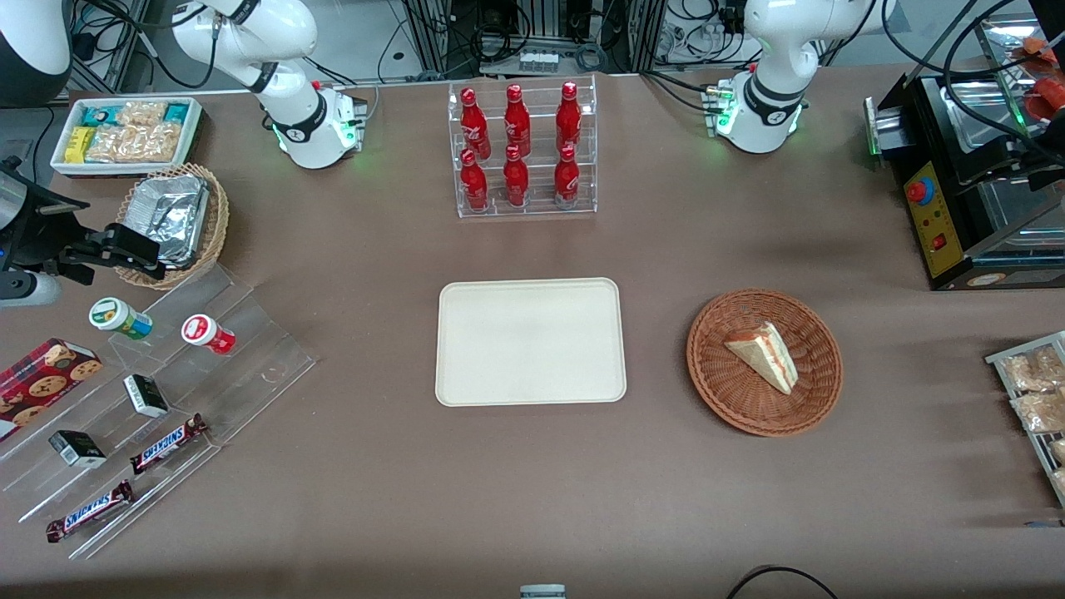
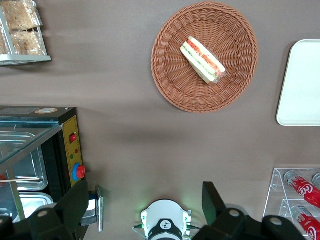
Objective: Place sandwich from basket to tray
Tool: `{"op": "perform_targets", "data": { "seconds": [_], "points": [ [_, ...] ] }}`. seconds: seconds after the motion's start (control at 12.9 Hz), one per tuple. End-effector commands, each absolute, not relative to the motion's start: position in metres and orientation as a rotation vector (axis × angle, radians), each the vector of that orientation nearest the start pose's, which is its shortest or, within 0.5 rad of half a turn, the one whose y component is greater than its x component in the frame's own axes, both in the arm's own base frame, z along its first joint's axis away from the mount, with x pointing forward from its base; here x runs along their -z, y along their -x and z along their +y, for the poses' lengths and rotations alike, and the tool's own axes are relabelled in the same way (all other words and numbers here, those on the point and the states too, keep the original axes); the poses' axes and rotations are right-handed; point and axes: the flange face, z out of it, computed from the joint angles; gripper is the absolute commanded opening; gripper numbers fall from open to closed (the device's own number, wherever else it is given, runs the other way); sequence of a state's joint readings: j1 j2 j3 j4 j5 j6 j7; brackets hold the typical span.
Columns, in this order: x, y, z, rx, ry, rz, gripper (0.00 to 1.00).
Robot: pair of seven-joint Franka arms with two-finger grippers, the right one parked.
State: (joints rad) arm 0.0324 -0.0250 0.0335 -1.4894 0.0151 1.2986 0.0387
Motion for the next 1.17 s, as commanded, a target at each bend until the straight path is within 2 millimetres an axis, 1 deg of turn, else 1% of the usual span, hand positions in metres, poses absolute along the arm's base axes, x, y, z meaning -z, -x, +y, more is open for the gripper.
{"op": "perform_targets", "data": {
  "seconds": [0.0,0.23,0.39,0.47,0.54,0.62,0.78,0.85,0.93,1.01,1.09],
  "points": [
    [-0.655,-0.522,0.034,-0.223,3.12,0.003,1.0],
    [-0.64,-0.534,0.033,-0.251,3.114,-0.006,1.0],
    [-0.618,-0.55,0.033,-0.245,3.103,-0.067,1.0],
    [-0.593,-0.56,0.033,-0.266,3.09,-0.173,1.0],
    [-0.574,-0.566,0.032,-0.257,3.079,-0.26,1.0],
    [-0.55,-0.571,0.025,-0.246,3.061,-0.369,1.0],
    [-0.51,-0.577,0.02,-0.171,3.029,-0.613,1.0],
    [-0.485,-0.578,0.016,-0.164,3.007,-0.712,1.0],
    [-0.461,-0.574,0.006,-0.184,2.998,-0.757,1.0],
    [-0.445,-0.572,-0.006,-0.166,2.986,-0.808,1.0],
    [-0.429,-0.573,-0.021,-0.134,2.944,-0.953,1.0]
  ]
}}
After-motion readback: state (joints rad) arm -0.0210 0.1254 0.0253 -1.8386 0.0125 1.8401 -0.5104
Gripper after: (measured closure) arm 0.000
